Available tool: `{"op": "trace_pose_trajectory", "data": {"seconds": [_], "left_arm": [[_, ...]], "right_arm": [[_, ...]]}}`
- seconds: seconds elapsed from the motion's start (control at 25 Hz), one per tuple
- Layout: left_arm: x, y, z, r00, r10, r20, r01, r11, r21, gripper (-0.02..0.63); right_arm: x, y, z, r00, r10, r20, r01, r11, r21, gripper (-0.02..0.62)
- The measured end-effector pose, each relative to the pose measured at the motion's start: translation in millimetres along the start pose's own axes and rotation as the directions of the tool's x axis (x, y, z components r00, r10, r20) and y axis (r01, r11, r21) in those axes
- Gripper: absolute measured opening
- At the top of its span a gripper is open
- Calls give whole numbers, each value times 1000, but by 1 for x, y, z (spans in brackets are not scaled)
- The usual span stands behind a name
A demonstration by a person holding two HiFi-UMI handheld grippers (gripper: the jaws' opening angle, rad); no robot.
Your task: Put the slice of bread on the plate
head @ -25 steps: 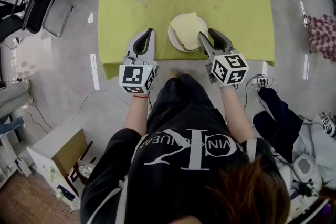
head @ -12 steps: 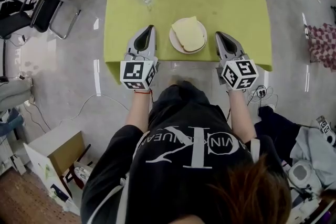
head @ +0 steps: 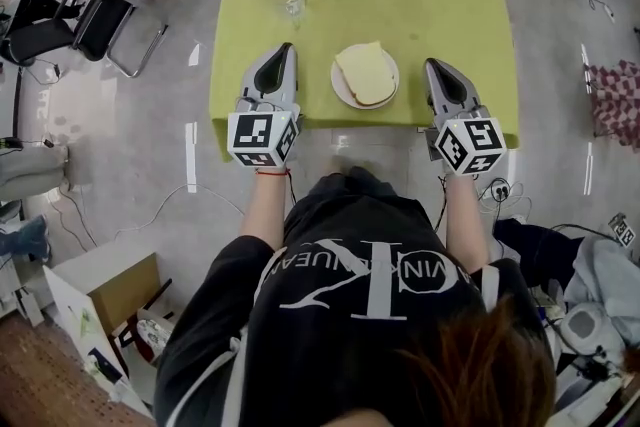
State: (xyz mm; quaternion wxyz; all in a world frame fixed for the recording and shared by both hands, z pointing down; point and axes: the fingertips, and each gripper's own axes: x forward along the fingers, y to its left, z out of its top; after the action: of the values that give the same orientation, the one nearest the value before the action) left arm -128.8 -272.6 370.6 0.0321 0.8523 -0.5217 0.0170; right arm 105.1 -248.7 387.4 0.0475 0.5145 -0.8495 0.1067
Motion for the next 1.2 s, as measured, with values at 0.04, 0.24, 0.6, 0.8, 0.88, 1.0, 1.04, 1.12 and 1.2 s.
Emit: {"op": "trace_pose_trajectory", "data": {"seconds": [0.04,0.24,0.6,0.8,0.88,1.0,1.04,1.12,1.2], "left_arm": [[0,1,4,1000,3,8,-3,1000,1,2],[-2,4,18,999,16,35,-16,1000,9,0],[-1,18,33,997,45,67,-46,999,18,2],[-8,23,45,995,56,86,-59,998,24,2],[-9,25,48,994,60,93,-63,998,30,2],[-8,29,54,992,68,103,-72,997,34,2],[-9,30,56,992,70,106,-74,997,35,2],[-9,33,58,991,75,108,-80,996,36,2],[-10,36,58,991,81,107,-86,996,36,2]], "right_arm": [[-1,-1,4,1000,0,10,0,1000,-3,0],[-4,-4,25,998,4,57,-2,1000,-26,0],[-2,-11,46,993,12,121,-6,999,-47,0],[-3,-8,59,989,14,149,-8,999,-44,0],[-2,-8,63,988,20,156,-12,999,-47,0],[2,-7,69,986,28,167,-20,999,-50,0],[2,-7,71,985,30,171,-22,998,-52,0],[4,-7,75,983,33,179,-23,998,-55,0],[6,-7,78,982,34,185,-24,998,-53,0]]}}
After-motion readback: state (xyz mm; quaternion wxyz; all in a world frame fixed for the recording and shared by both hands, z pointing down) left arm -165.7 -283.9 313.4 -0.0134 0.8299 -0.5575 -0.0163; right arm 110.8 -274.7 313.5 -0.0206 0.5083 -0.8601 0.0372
